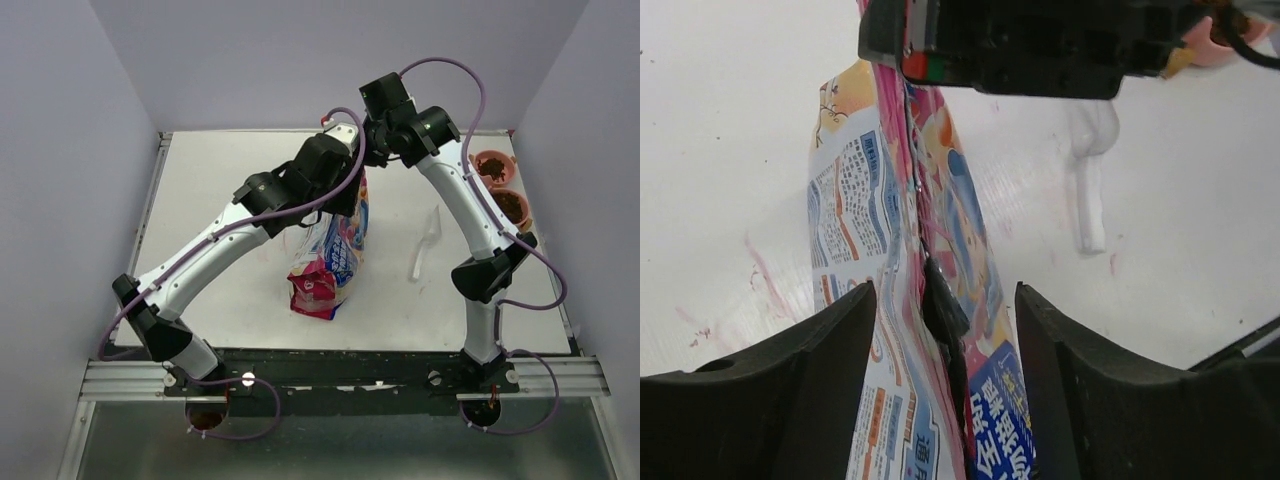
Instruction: Serve the pet food
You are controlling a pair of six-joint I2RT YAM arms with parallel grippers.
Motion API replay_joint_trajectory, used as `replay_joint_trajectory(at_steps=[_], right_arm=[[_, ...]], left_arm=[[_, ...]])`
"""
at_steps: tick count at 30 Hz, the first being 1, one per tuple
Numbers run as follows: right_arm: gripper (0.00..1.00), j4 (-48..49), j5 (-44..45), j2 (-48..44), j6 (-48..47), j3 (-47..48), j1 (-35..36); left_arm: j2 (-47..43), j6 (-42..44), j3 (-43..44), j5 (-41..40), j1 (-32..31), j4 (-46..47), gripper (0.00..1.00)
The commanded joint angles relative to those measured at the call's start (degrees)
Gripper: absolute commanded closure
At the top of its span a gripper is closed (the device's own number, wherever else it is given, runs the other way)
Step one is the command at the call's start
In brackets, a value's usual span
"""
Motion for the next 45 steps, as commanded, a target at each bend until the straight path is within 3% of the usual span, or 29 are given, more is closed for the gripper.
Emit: replay_joint_trajectory(at_steps=[1, 5, 20, 23, 26, 31, 34, 35, 37, 38, 45], right_arm=[[0.99, 6.04, 2.91, -2.30, 0.35, -0.37, -1.34], [0.99, 6.04, 1.50, -2.13, 0.08, -0.81, -1.34], [1.00, 8.59, -0.08, -3.18, -0.27, -2.39, -1.34], [1.00, 8.94, -0.43, -3.44, -0.18, -3.01, -1.43], [0.99, 9.73, -0.43, -3.88, -0.44, -3.71, -1.69], [1.00, 10.17, -1.22, -4.15, -1.14, -4.15, -2.48], [1.00, 10.87, -1.14, -4.59, -1.50, -4.76, -2.57], [1.00, 10.87, -1.14, -4.59, -1.50, -4.85, -2.57], [1.00, 11.05, -1.49, -4.59, -1.50, -4.85, -2.57], [1.00, 11.05, -1.75, -4.76, -1.50, -5.03, -2.57], [1.00, 12.63, -2.98, -5.73, -1.23, -7.67, -2.49]], left_arm=[[1.88, 0.79, 3.45, -7.45, 0.12, 0.59, 0.42], [3.19, 1.84, 3.35, -9.82, -0.23, 3.15, 0.57], [7.15, 3.78, 3.10, -16.07, -3.39, 4.02, 0.63], [7.42, 3.78, 2.39, -17.04, -3.39, 3.68, 0.77], [6.63, 3.95, 1.69, -17.92, -3.39, 3.67, 1.00], [2.24, 4.75, -2.52, -13.18, -3.74, 8.32, 1.00], [2.40, 3.09, 0.09, -10.80, -3.57, 5.10, 1.00], [3.02, 1.77, 1.93, -10.89, -3.57, 1.51, 0.98], [2.94, 0.10, 3.09, -11.41, -3.92, -1.06, 0.72], [2.33, -0.61, 2.31, -11.59, -4.09, -1.16, 0.65], [2.93, -2.20, 0.72, -13.96, -5.32, -3.36, 0.61]])
